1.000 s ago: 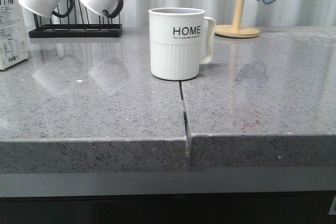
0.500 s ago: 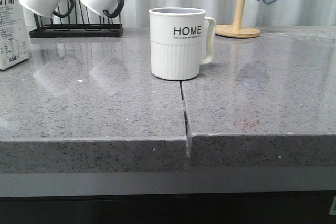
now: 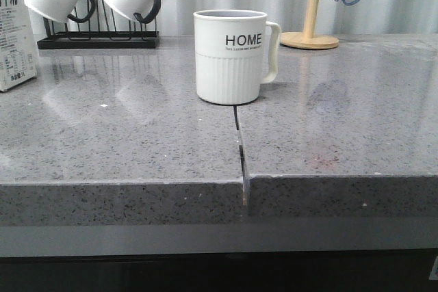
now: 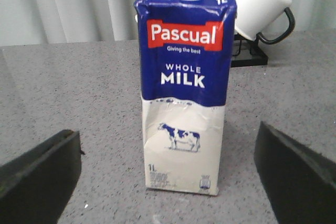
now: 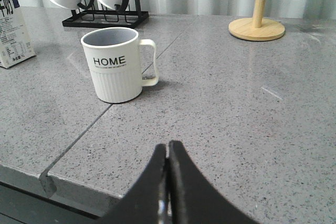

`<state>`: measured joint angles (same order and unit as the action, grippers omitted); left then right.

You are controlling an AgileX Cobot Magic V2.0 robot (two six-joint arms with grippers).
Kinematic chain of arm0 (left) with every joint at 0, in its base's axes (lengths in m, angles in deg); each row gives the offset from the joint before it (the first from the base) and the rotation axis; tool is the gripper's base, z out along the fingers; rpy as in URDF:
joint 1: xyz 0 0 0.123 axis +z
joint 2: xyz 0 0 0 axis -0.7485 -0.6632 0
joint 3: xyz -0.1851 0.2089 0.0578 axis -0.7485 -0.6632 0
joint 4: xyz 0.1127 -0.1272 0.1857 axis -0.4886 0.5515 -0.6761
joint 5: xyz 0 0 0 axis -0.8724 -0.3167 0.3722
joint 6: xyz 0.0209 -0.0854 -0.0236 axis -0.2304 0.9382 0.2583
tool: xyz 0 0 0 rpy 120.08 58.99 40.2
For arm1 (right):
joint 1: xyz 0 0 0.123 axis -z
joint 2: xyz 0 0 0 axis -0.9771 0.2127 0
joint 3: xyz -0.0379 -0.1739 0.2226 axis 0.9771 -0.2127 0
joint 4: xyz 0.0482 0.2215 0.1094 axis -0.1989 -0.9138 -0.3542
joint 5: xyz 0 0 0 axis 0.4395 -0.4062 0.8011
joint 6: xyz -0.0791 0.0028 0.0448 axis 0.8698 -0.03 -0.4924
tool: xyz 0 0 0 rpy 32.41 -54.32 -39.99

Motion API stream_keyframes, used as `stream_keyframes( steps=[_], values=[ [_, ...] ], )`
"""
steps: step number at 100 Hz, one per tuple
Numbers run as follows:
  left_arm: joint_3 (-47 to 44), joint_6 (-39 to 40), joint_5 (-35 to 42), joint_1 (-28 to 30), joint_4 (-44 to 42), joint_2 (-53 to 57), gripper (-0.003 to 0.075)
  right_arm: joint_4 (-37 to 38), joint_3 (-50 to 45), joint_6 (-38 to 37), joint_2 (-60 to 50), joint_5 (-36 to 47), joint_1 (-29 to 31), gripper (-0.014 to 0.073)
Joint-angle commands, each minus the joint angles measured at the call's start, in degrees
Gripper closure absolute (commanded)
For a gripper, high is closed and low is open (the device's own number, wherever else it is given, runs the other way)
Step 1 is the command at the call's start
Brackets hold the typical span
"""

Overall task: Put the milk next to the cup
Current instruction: 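Close the left gripper around the milk carton and lift it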

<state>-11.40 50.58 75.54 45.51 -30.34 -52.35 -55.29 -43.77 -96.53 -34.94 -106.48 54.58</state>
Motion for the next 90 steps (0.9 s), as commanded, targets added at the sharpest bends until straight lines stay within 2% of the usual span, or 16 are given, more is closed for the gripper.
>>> stream_keyframes(
  steps=[1,63,90],
  values=[
    [4.22,2.04,5.67,-1.29,0.44,-2.69,0.0101,0.01,1.46,0.06,0.53,4.14,0.09,0.0661],
    [16.14,2.04,11.40,-1.44,0.00,-20.78,0.0101,0.01,1.46,0.06,0.53,4.14,0.09,0.0661],
    [19.19,2.27,18.93,-0.82,0.00,-28.15,0.0101,0.01,1.46,0.06,0.53,4.14,0.09,0.0661]
  ],
)
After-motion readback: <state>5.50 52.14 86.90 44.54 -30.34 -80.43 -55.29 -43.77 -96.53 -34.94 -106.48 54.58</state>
